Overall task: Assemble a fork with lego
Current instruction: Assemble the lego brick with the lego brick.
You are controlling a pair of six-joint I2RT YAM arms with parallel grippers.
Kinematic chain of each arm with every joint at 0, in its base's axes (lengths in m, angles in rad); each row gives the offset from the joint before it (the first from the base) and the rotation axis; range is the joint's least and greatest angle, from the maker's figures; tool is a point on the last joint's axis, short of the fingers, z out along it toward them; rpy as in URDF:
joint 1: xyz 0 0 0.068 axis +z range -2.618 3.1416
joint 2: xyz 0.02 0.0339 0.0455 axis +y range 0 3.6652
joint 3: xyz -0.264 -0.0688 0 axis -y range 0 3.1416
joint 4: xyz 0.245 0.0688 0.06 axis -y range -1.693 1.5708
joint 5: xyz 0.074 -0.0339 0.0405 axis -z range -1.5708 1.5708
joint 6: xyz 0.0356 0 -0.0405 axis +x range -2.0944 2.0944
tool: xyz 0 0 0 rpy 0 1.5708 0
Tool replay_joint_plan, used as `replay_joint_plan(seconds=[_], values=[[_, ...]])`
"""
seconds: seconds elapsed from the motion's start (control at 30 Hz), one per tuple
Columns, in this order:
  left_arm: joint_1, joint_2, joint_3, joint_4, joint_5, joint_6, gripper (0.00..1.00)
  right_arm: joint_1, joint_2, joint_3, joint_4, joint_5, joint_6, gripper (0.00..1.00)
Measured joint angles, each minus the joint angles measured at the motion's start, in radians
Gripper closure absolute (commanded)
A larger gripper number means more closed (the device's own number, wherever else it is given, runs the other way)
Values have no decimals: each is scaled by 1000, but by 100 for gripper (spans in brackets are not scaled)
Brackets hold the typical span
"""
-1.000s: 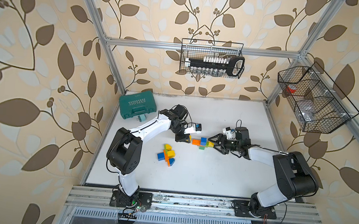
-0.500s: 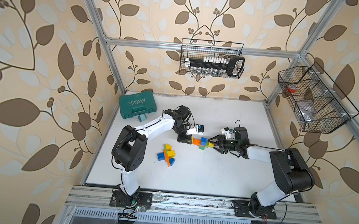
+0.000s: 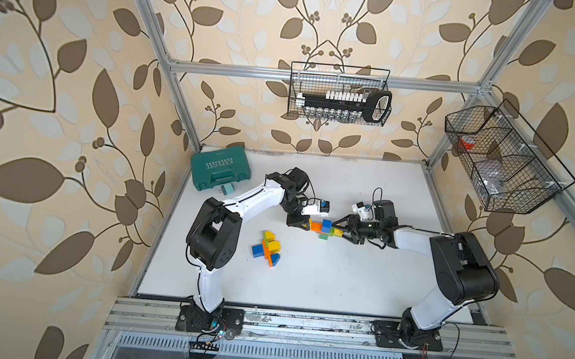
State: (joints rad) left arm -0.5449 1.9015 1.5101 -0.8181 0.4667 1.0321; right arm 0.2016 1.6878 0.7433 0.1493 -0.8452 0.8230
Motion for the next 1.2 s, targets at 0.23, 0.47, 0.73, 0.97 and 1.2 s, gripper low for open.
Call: replay_joint_plan(seconds=[0.23, 0.47, 0.73, 0.97, 1.2], values=[[-6, 8, 0, -4, -2, 6, 84, -2, 29, 79, -117, -14, -85, 48], [-6, 8, 0, -3, -3, 6, 84, -7, 63, 126, -192, -39, -144, 35], [-6, 8, 0, -2, -3, 6, 85, -22, 66, 153, -249, -50, -184, 26], [-6, 8, 0, -1, -3, 6, 85, -30, -10, 82, -165, -50, -150, 27], [-6, 8, 0, 0, -3, 5, 85, -30, -19, -1, -30, -34, -74, 22]])
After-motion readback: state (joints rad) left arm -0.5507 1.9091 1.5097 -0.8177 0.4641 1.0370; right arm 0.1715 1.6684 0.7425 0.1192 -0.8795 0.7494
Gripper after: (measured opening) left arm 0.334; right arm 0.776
